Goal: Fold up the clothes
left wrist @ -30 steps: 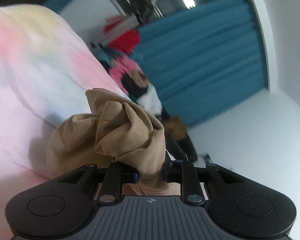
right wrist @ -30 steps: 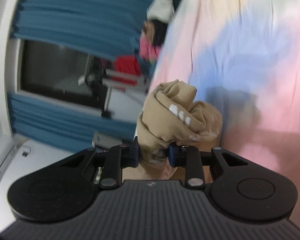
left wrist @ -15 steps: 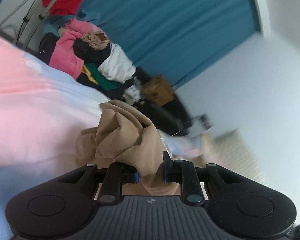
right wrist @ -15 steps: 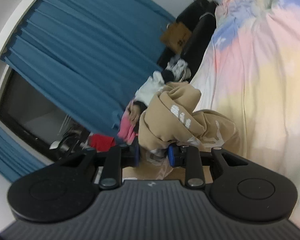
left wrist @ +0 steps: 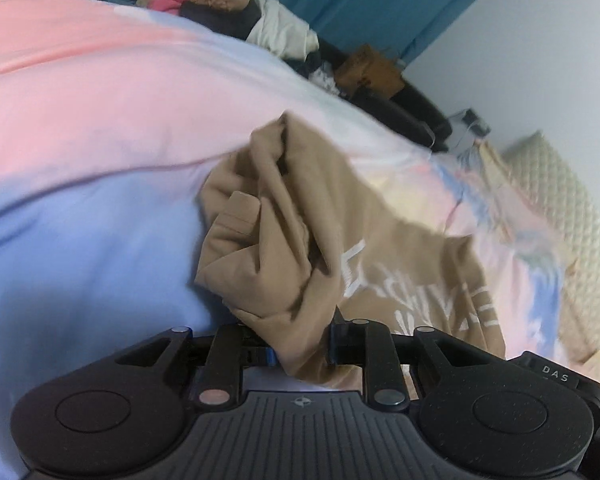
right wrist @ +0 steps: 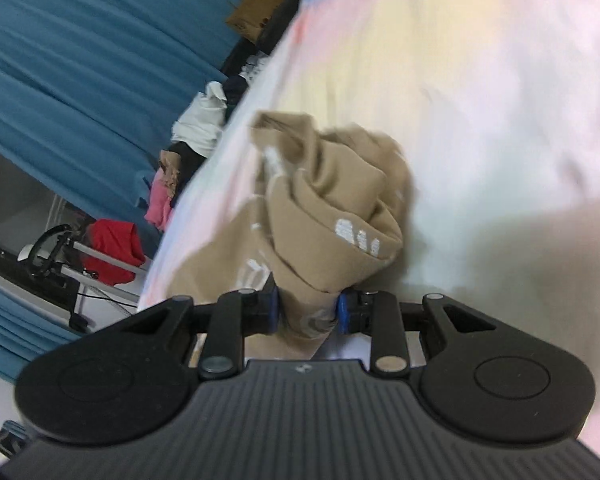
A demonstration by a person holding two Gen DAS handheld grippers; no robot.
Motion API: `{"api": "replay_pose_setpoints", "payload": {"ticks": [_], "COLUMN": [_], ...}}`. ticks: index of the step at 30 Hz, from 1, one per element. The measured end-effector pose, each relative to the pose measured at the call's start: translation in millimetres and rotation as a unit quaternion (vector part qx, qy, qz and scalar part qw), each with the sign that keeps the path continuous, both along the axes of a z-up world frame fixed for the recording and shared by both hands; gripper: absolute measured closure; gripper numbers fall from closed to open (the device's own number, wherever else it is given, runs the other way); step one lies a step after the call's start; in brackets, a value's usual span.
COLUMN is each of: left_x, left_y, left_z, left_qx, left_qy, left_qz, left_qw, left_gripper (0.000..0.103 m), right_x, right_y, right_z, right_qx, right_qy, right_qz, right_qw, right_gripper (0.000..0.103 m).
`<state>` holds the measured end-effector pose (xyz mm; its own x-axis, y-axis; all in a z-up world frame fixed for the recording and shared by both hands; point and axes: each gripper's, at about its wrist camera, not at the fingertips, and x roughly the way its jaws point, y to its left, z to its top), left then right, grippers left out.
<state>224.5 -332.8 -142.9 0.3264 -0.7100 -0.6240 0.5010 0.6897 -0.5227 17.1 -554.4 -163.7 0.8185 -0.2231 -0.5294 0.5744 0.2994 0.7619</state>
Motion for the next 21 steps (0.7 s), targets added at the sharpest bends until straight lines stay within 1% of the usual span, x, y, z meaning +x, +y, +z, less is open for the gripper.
{"api": "replay_pose_setpoints", "payload": {"ticks": [2,3,4,5,6,7,8,10,11,15,19,20,21], "left_x": [-6.1,-7.7,-9.1,-13.5,-18.2,-24.9,-31.8,-44.0,-50.6,-83.3,-133.4,-147.0,-160.7], "left_y": [-1.2,-2.0,-2.9,-1.2,0.9,5.2,9.7,13.2,17.0,36.0,60.9,70.2,79.7], "left_z": [1.7,6.6,11.7,19.7,28.1,40.2,52.7,79.0,91.5,143.4,189.7,200.3,210.8], "left_qx": [0.02,0.029,0.038,0.046,0.053,0.058,0.064,0.068,0.068,0.066,0.068,0.068,0.068], "left_qy": [-0.011,-0.012,-0.012,-0.015,-0.017,-0.025,-0.033,-0.049,-0.059,-0.108,-0.171,-0.182,-0.194], "left_qz": [-0.001,0.001,0.003,0.001,-0.001,-0.001,0.0,-0.001,0.0,-0.001,-0.019,-0.019,-0.019], "left_qw": [0.9997,0.9995,0.9992,0.9988,0.9984,0.998,0.9974,0.9965,0.9959,0.992,0.9828,0.9807,0.9785], "left_gripper": [0.07,0.062,0.046,0.037,0.022,0.015,0.013,0.005,0.003,0.002,0.0,0.0,0.0], "right_x": [-3.1,-3.2,-3.3,-4.1,-5.1,-8.2,-11.8,-22.4,-28.8,-50.3,-74.5,-81.4,-88.8], "right_y": [4.8,3.6,2.0,1.4,1.1,3.3,6.2,12.2,15.5,29.9,59.2,67.9,77.5], "right_z": [-9.1,-6.8,-3.0,3.2,10.1,17.5,25.0,45.0,56.5,107.6,162.3,176.0,186.8], "right_qx": [0.011,0.015,0.018,0.02,0.021,0.021,0.02,0.007,-0.003,-0.058,-0.138,-0.158,-0.174], "right_qy": [0.008,0.015,0.022,0.034,0.047,0.057,0.066,0.079,0.079,0.068,0.048,0.044,0.035], "right_qz": [-0.001,0.002,0.005,0.009,0.013,0.015,0.015,0.015,0.019,0.047,0.078,0.087,0.097], "right_qw": [1.0,1.0,1.0,0.999,0.999,0.998,0.997,0.997,0.997,0.995,0.986,0.983,0.979], "right_gripper": [0.067,0.066,0.064,0.061,0.057,0.056,0.054,0.053,0.053,0.053,0.053,0.047,0.03]}}
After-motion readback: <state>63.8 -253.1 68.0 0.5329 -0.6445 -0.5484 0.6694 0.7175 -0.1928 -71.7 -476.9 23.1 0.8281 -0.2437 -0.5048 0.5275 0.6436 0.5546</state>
